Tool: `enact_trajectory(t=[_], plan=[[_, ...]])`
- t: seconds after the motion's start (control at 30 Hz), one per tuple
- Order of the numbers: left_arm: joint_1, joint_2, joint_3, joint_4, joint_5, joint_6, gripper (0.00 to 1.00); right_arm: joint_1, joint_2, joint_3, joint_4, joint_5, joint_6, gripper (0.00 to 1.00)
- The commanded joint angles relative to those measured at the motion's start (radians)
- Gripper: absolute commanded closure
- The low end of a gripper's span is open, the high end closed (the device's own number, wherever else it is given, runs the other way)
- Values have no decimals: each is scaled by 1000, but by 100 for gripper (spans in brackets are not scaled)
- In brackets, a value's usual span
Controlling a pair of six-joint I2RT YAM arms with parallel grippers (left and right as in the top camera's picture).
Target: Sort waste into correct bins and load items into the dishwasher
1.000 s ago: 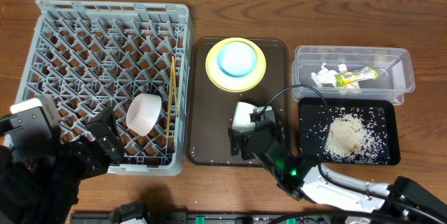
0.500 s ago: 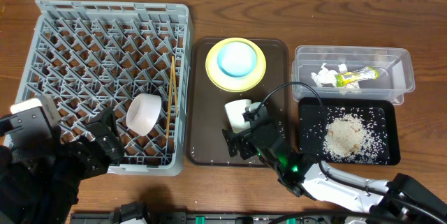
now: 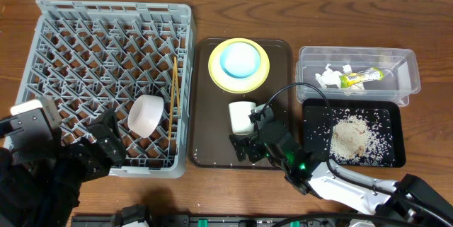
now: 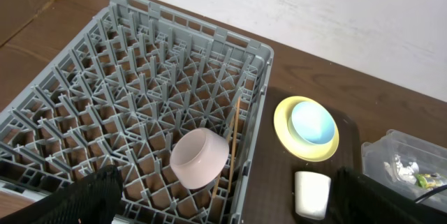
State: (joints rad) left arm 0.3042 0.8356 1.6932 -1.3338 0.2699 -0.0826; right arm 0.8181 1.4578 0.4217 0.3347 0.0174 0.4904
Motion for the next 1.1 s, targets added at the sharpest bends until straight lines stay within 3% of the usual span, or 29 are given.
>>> enact_trajectory(t=[0.0, 0.43, 1.07], plan=[[2, 0, 5, 3, -6, -9, 3, -5, 3, -4, -6, -1, 122, 4], [2, 0, 5, 3, -6, -9, 3, -6, 97, -3, 13, 61, 230, 5], [2, 0, 5, 3, -6, -9, 3, -6, -89, -3, -183, 125, 209, 18]])
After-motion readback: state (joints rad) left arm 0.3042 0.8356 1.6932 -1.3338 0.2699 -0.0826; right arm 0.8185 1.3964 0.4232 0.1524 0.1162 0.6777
